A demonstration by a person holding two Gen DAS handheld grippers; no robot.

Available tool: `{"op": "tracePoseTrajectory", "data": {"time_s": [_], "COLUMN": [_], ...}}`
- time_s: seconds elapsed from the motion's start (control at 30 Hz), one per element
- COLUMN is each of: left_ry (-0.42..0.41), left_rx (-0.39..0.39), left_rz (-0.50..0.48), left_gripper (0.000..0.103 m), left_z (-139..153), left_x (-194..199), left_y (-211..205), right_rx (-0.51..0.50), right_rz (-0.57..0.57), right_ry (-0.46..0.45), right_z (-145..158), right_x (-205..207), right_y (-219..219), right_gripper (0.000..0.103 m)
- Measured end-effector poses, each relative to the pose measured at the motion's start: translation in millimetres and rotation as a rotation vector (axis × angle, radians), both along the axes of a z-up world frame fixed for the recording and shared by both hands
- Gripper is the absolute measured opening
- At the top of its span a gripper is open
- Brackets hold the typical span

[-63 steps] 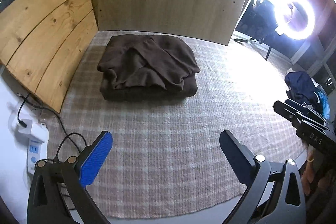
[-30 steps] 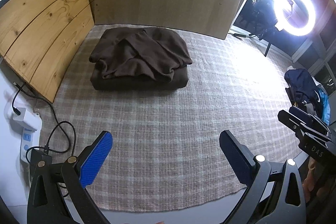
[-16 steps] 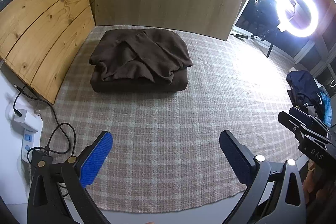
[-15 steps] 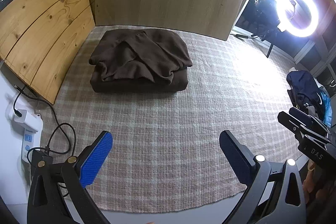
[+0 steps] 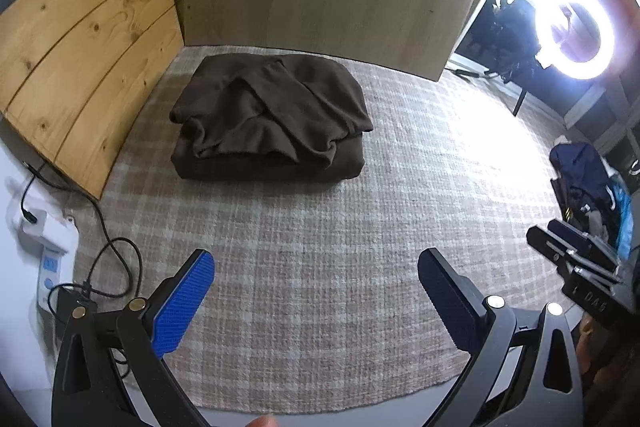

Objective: Fold clothes

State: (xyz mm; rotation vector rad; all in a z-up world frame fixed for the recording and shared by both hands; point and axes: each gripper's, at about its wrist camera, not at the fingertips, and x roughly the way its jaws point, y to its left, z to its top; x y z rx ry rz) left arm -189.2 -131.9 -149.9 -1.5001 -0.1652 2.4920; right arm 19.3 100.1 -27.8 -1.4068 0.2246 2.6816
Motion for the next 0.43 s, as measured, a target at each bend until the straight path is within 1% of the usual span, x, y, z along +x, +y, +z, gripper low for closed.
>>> {"op": "tracePoseTrajectory", "data": {"time_s": [0.1, 0.2, 0.33, 0.43], "left_ry": [0.036, 0.085, 0.081, 0.101], "left_rx": [-0.003, -0.040, -0.056, -0.059], "left_rz": [0.008, 0.008, 0.033, 0.056], "left_gripper": [0.102, 0.102, 0.102, 0.102], "left_z": [5.6, 13.5, 14.6, 17.1], "left_x": [1.6, 6.4, 4.3, 3.0], "left_y": [-3.1, -2.4, -6.6, -11.6], "right_rx": [0.010, 0.015, 0.014, 0.013], "right_rz": [0.009, 0.017, 0.023, 0.025], "right_ry": [-0.002, -0.005, -0.011, -0.018], "right_z": [-0.4, -1.4, -3.8, -6.1], "right_x": [-1.9, -4.7, -7.4, -8.8], "right_y": [-2.1, -5.9, -6.4, -5.2], "right_gripper": [0.060, 0.060, 0.060, 0.060]}}
